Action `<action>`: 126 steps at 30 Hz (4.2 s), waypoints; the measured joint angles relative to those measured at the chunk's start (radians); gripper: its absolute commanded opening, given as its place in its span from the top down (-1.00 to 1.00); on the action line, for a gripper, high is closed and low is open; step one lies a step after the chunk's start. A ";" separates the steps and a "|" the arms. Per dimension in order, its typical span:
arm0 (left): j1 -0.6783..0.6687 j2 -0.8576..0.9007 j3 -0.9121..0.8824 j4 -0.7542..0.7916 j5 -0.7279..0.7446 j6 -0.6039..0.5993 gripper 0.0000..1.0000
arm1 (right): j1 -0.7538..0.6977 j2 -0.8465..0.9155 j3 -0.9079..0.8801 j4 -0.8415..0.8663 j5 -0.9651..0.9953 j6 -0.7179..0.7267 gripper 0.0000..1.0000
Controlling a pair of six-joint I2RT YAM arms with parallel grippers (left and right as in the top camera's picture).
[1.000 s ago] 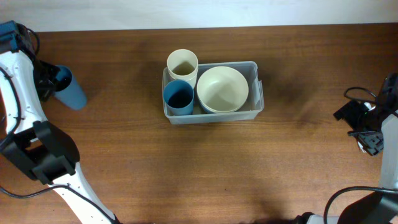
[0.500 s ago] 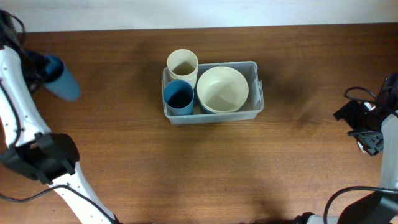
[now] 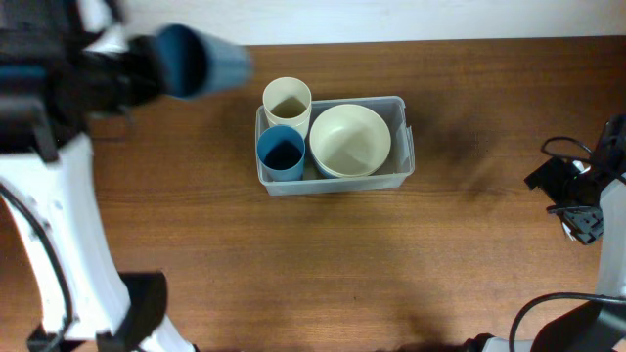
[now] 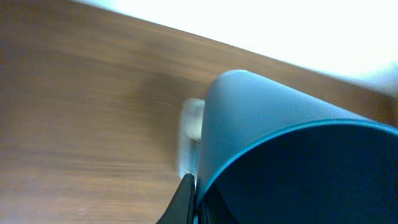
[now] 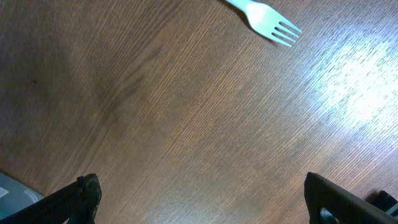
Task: Pack container
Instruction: 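Grasp the second blue cup, lift it and lower it into the first, then release the blue cup and retract the left gripper to the left, then lower the right gripper over the white fork and close on its handle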
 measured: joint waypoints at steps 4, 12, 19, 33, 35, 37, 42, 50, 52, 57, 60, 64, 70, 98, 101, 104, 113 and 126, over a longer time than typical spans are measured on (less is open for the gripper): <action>-0.161 -0.038 -0.039 -0.003 -0.047 -0.002 0.97 | 0.000 0.000 0.000 0.000 0.000 0.000 -0.98; -0.237 -0.032 -0.267 -0.003 -0.122 -0.024 0.97 | 0.000 0.000 0.000 0.000 0.000 -0.001 -0.98; -0.237 -0.031 -0.394 -0.004 -0.138 -0.025 0.97 | 0.000 0.000 0.000 0.000 0.000 0.000 -0.98; -0.237 -0.031 -0.420 -0.003 -0.142 -0.039 0.25 | 0.000 0.000 0.000 0.000 0.000 -0.001 -0.98; -0.237 -0.031 -0.420 -0.003 -0.145 -0.040 0.24 | 0.000 0.000 0.000 0.000 0.000 0.000 -0.98; -0.237 -0.031 -0.420 0.006 -0.152 -0.040 0.21 | 0.000 0.000 0.000 0.000 0.000 0.000 -0.98; -0.237 -0.031 -0.417 0.041 -0.185 -0.040 0.03 | 0.000 0.000 0.000 0.000 0.000 0.000 -0.98; -0.222 -0.037 -0.322 0.024 -0.333 -0.045 -1.00 | 0.000 0.000 0.000 0.000 0.000 0.000 -0.98; -0.199 -0.043 -0.318 0.003 -0.413 -0.063 -0.99 | 0.000 0.000 0.000 0.000 0.000 0.000 -0.98; -0.093 -0.048 -0.319 0.000 -0.525 -0.129 -0.99 | 0.000 0.000 0.000 0.000 0.000 0.000 -0.97; -0.016 -0.048 -0.319 0.000 -0.553 -0.165 -0.99 | 0.000 0.000 0.000 0.000 0.000 0.000 -0.98; 0.076 -0.049 -0.320 0.000 -0.571 -0.187 -0.99 | 0.000 0.000 0.000 0.000 0.000 0.000 -0.98; 0.140 -0.049 -0.320 -0.001 -0.579 -0.202 -0.99 | 0.000 0.000 0.000 0.000 0.000 0.000 -0.98; 0.140 -0.049 -0.321 -0.002 -0.579 -0.203 -0.99 | 0.000 0.000 -0.002 0.168 -0.044 -0.281 -0.98; 0.140 -0.049 -0.321 -0.002 -0.579 -0.203 -0.99 | 0.000 0.000 -0.002 0.185 -0.046 -0.335 -0.98; 0.140 -0.049 -0.321 -0.002 -0.579 -0.203 -0.99 | 0.000 0.000 -0.002 0.188 -0.079 -0.414 -0.98; 0.140 -0.049 -0.321 -0.002 -0.579 -0.203 -0.99 | 0.000 0.032 -0.002 0.249 -0.119 -0.708 -0.98; 0.140 -0.049 -0.321 -0.002 -0.579 -0.203 -0.99 | -0.002 0.220 -0.002 0.318 0.082 -0.839 -0.98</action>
